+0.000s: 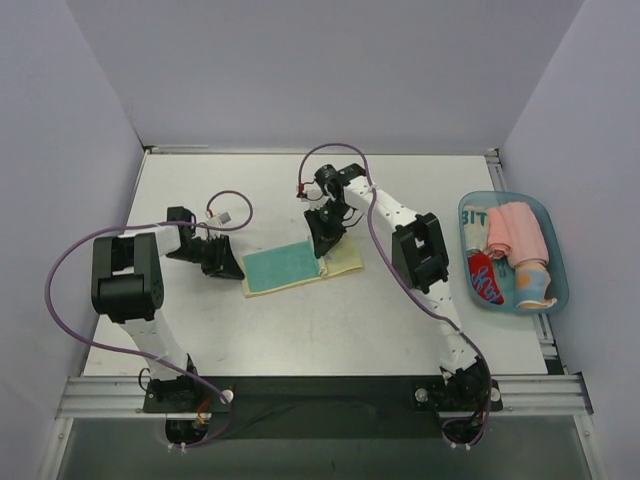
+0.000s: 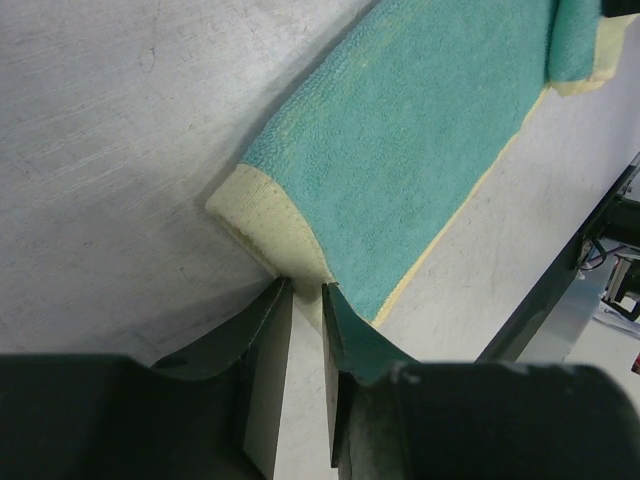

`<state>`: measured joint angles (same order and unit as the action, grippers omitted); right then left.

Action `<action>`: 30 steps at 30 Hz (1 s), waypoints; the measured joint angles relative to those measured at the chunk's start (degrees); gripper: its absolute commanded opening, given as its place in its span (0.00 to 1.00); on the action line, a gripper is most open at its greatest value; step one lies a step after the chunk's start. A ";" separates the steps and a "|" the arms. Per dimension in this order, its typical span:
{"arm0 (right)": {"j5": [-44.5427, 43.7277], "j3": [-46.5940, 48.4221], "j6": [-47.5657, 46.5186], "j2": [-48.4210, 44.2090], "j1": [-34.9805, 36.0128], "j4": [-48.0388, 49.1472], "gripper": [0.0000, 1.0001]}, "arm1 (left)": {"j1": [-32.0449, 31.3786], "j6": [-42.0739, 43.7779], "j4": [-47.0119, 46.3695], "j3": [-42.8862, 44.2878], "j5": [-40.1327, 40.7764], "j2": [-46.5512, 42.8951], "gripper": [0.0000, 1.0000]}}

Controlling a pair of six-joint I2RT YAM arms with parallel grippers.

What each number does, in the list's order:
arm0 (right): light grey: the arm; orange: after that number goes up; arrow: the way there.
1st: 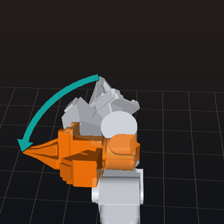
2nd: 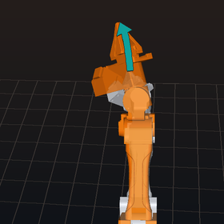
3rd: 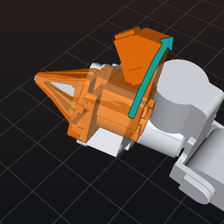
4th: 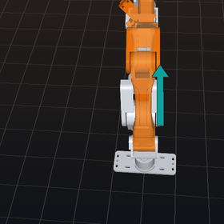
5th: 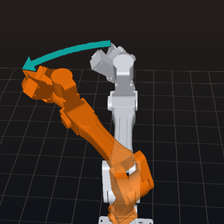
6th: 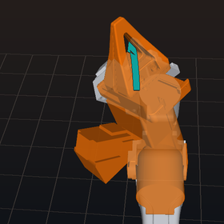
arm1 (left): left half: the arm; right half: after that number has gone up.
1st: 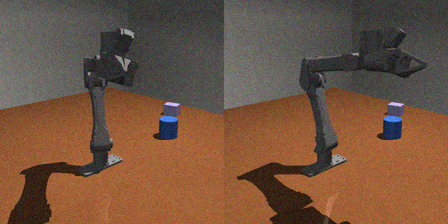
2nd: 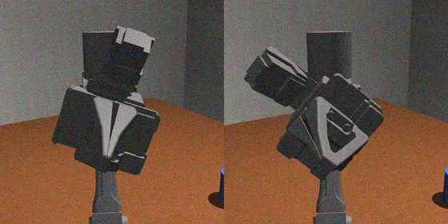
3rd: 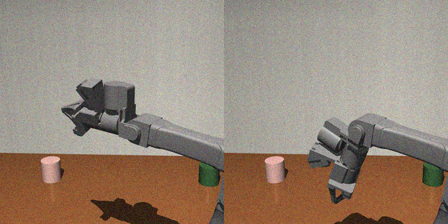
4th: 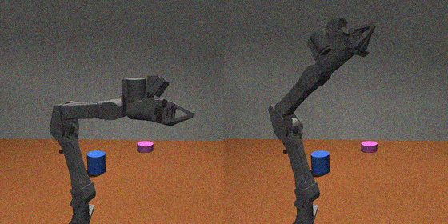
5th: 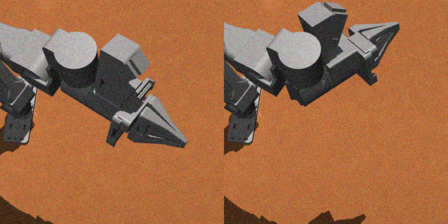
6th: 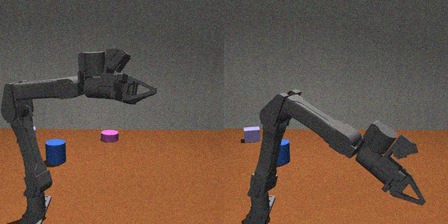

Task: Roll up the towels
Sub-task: Fold the towel

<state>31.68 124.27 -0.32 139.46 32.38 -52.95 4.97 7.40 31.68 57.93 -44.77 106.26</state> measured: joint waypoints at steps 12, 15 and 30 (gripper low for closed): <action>3.61 -0.52 -0.96 -1.86 -1.55 -0.07 0.39 | -1.27 2.43 0.87 -0.92 1.18 -7.52 0.33; 4.20 -0.17 -1.77 -4.83 -5.05 -0.02 0.34 | -3.76 2.71 0.85 -0.92 1.36 -8.76 0.32; 2.36 -7.93 -4.48 -0.31 -10.54 4.13 0.16 | -9.55 1.16 3.43 7.23 4.59 3.54 0.22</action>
<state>34.04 116.33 -4.80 139.15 21.85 -48.82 -4.58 8.56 35.11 65.17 -40.18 109.80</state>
